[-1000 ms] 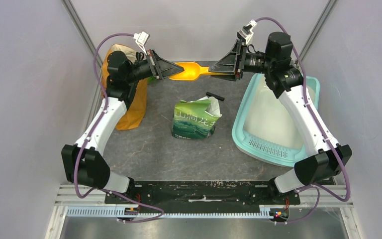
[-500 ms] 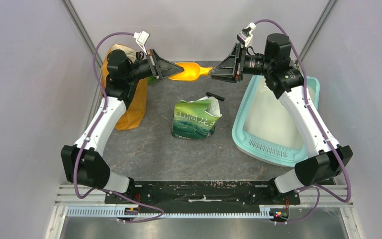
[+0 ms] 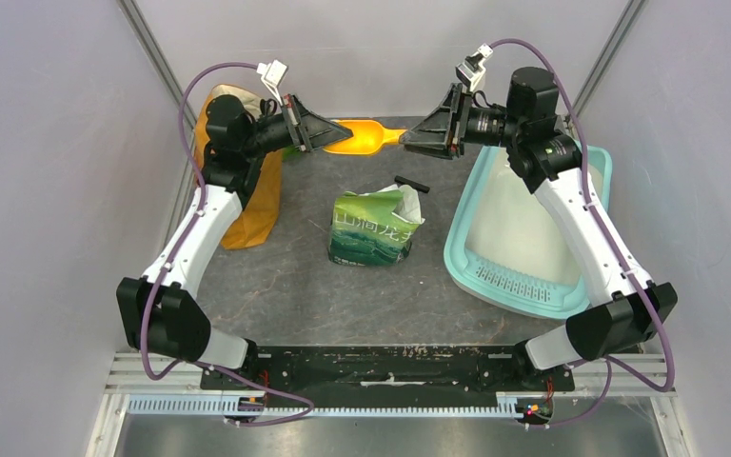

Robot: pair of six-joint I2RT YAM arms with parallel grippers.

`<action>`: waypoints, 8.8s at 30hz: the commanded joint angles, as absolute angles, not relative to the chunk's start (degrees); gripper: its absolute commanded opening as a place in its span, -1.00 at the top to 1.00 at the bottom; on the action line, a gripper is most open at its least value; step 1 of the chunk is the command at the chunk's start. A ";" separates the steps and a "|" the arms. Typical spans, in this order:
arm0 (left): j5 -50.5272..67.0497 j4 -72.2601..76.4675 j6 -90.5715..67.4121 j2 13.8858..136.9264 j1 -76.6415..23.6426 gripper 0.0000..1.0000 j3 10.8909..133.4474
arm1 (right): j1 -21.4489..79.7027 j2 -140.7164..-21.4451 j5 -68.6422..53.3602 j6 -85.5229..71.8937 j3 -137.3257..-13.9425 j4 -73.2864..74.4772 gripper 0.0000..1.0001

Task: Fill the litter box with clean litter

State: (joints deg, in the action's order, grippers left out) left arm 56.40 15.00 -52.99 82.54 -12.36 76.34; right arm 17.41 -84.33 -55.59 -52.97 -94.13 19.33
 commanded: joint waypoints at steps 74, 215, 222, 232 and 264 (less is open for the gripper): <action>54.76 10.54 -49.66 80.91 -14.33 0.96 76.01 | 17.31 -81.08 -59.72 -57.62 -88.94 11.83 -0.13; 53.75 -21.17 55.77 76.01 -28.83 0.96 70.81 | 26.00 -105.98 -15.79 -17.97 -112.98 72.59 1.00; 53.67 -21.61 58.16 76.72 -29.61 0.96 71.34 | 28.75 -105.03 -12.51 -18.89 -105.37 68.50 1.00; 52.80 -21.06 59.07 77.33 -30.21 0.96 69.23 | 28.92 -102.96 -27.02 -22.02 -89.78 49.80 1.00; 53.19 -10.21 48.70 83.03 -32.96 0.96 72.74 | 14.29 -81.90 -56.57 -56.73 -61.04 -2.33 1.00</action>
